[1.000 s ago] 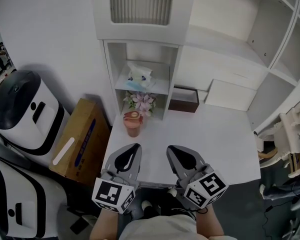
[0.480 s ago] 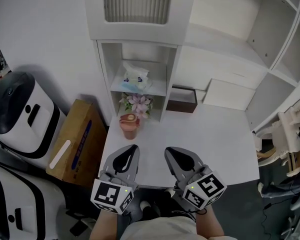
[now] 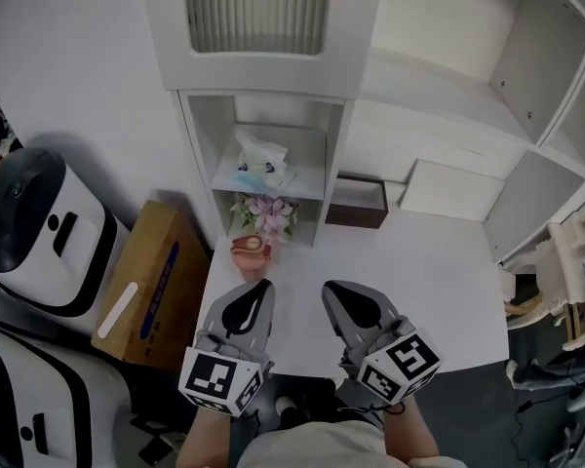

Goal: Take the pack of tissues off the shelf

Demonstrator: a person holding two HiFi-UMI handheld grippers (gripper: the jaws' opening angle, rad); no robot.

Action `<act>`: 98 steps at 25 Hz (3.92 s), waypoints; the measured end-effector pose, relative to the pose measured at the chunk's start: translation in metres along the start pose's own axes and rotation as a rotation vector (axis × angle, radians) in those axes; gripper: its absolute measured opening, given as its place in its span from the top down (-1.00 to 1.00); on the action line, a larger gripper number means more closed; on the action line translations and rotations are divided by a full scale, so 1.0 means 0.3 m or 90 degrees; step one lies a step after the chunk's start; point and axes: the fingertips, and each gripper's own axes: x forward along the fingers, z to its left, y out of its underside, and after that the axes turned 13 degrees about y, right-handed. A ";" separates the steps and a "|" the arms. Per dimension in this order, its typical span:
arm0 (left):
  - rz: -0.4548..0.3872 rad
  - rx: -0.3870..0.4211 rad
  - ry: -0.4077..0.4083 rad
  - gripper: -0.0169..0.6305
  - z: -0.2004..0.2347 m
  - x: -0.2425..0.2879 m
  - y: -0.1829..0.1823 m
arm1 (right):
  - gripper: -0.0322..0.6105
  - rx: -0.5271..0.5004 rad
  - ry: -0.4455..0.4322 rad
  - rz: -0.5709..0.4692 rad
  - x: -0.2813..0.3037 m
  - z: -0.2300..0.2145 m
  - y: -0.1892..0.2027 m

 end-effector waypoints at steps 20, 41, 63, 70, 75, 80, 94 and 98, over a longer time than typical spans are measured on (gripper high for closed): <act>0.010 -0.013 -0.072 0.94 0.165 0.108 0.003 | 0.89 0.002 -0.063 0.010 0.201 -0.073 -0.026; 0.053 -0.043 -0.138 0.71 0.341 0.272 -0.006 | 0.89 0.009 -0.103 0.017 0.327 -0.179 -0.057; 0.111 -0.067 -0.150 0.39 0.485 0.495 0.070 | 0.89 0.019 -0.080 0.026 0.410 -0.323 -0.049; 0.118 -0.060 -0.146 0.37 0.507 0.542 0.086 | 0.89 0.027 -0.069 0.031 0.425 -0.359 -0.034; 0.132 -0.055 -0.163 0.69 0.523 0.541 0.097 | 0.89 0.031 -0.067 0.035 0.429 -0.368 -0.024; 0.127 -0.064 -0.156 0.85 0.519 0.530 0.090 | 0.89 0.030 -0.068 0.034 0.432 -0.361 -0.025; 0.095 -0.018 -0.136 0.92 0.433 0.442 0.001 | 0.89 0.015 -0.077 0.023 0.391 -0.294 -0.055; 0.088 -0.016 -0.137 0.92 0.406 0.400 -0.010 | 0.89 0.007 -0.081 0.019 0.372 -0.264 -0.064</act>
